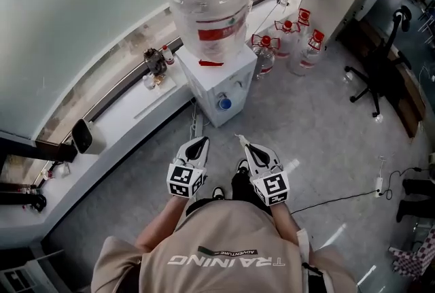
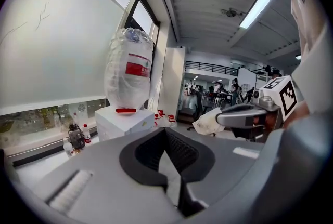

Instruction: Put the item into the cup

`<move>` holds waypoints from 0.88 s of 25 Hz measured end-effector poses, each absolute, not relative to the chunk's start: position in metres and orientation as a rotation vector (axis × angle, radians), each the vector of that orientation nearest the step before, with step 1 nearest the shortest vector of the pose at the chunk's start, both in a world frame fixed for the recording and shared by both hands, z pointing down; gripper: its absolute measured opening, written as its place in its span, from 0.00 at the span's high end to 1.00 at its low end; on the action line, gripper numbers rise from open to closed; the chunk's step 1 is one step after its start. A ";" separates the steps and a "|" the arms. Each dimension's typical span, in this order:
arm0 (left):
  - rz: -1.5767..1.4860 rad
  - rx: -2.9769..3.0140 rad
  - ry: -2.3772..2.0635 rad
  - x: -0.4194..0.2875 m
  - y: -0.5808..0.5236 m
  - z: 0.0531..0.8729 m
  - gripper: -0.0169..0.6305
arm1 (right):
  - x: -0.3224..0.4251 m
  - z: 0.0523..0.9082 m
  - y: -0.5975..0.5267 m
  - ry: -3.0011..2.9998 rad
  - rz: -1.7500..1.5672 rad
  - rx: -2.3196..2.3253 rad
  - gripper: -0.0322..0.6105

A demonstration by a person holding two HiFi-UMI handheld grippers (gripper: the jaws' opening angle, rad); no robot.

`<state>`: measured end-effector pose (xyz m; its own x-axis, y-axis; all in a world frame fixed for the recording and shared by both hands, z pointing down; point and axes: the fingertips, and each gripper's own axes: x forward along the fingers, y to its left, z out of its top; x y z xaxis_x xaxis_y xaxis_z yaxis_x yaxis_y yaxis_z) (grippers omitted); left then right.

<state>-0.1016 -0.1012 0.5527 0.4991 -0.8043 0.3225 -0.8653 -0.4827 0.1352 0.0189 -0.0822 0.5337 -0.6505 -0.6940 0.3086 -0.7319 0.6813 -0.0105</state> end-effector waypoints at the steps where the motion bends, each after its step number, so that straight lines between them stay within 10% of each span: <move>1: 0.319 2.452 -1.425 -0.101 -0.109 0.555 0.96 | 0.019 0.535 -0.091 -2.623 0.183 1.114 0.93; 22: 0.412 2.278 -1.598 -0.077 -0.215 0.559 0.96 | 0.044 0.567 -0.238 -2.692 0.269 0.852 0.93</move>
<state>-0.0766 -0.2147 0.5589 0.3305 -0.8481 0.4142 -0.9426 -0.3188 0.0993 0.0444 -0.2379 0.5672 -0.7776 -0.5286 0.3405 -0.5855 0.8062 -0.0854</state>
